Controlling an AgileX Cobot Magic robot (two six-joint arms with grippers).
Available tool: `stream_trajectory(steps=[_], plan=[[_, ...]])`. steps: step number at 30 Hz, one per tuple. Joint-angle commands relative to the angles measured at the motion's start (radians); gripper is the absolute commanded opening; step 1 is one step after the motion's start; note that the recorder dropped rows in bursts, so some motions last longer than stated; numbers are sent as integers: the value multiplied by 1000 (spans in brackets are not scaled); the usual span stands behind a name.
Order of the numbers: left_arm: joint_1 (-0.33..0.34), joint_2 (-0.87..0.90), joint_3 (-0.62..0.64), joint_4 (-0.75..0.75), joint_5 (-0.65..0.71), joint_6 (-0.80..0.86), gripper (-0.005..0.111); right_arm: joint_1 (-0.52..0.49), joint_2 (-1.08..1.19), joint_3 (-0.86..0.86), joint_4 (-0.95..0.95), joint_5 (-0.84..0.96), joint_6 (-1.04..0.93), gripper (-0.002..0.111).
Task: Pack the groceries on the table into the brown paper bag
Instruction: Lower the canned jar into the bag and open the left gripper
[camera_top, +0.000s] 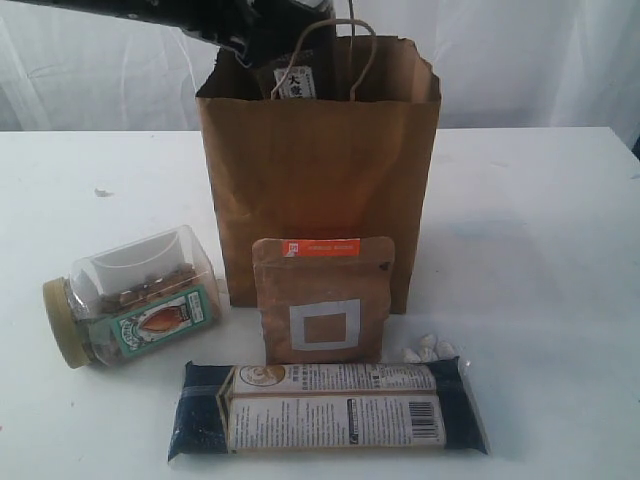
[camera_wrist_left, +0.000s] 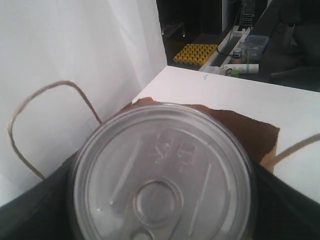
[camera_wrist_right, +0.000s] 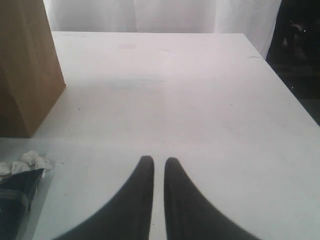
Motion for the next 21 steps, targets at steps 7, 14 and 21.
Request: stream_trajectory(steps=[7,14,21], plan=[[-4,29,-13,-34,-2,-54,63,3,-6,2,-2,-6,0,8],[-4,31,-13,3,-2,-55,63,3,-6,2,-2,-6,0,8],[-4,31,-13,3,12,-55,62,3,-6,2,-2,-6,0,8]])
